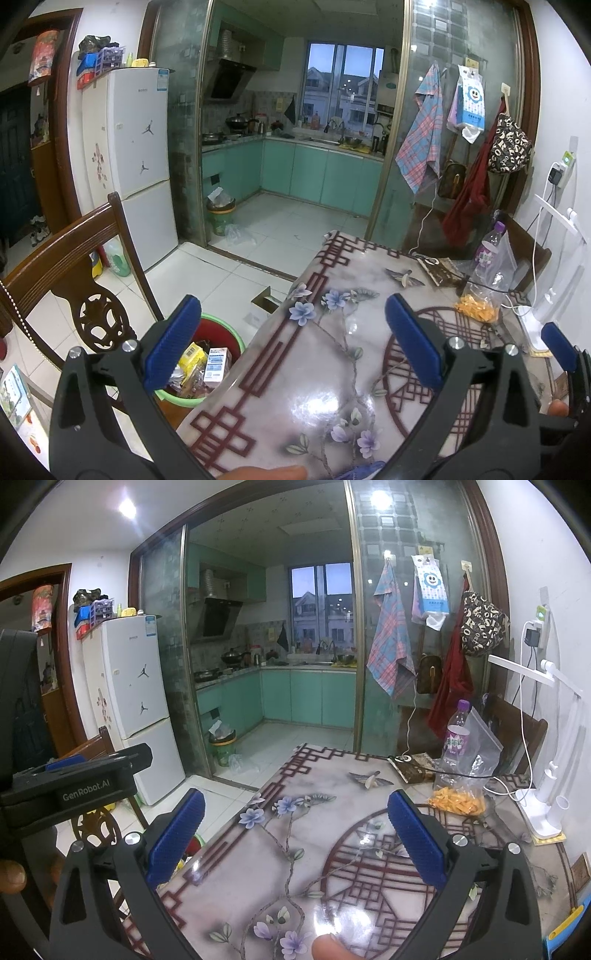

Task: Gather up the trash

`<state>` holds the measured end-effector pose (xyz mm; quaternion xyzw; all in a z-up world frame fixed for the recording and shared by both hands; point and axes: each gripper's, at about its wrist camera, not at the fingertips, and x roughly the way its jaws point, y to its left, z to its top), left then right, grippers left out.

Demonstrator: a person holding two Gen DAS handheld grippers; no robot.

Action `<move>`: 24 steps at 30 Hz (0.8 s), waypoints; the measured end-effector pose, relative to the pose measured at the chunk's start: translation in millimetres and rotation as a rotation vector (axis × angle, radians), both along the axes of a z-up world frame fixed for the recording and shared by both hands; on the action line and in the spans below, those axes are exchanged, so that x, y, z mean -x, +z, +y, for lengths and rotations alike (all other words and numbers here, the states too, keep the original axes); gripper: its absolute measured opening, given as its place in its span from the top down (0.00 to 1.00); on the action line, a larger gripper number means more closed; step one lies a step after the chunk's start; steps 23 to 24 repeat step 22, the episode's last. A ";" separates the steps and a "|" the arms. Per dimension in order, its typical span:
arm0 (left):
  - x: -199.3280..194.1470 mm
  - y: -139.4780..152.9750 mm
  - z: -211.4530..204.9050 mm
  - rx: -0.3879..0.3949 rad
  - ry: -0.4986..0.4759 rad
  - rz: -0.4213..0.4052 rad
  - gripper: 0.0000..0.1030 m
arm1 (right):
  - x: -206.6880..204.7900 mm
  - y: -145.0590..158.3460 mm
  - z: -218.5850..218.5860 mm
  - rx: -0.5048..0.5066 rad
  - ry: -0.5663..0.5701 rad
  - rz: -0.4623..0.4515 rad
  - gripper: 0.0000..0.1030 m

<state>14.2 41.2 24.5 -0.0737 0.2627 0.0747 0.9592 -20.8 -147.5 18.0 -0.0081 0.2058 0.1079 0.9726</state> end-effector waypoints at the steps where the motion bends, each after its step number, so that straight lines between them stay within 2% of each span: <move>1: -0.2 -0.4 0.0 -0.001 0.000 0.002 0.05 | -0.3 -1.0 0.0 0.000 0.000 0.002 0.07; 15: -15.6 -11.9 -4.7 0.004 -0.022 0.024 0.05 | -13.0 -15.4 -8.1 -0.008 -0.018 0.041 0.07; 19: -33.2 -31.6 -13.5 0.018 -0.052 0.063 0.05 | -22.6 -29.8 -20.1 0.004 -0.056 0.080 0.07; 22: -53.3 -64.1 -25.2 0.017 -0.091 0.119 0.05 | -31.8 -51.2 -39.0 0.009 -0.108 0.149 0.07; 24: -53.3 -64.1 -25.2 0.017 -0.091 0.119 0.05 | -31.8 -51.2 -39.0 0.009 -0.108 0.149 0.07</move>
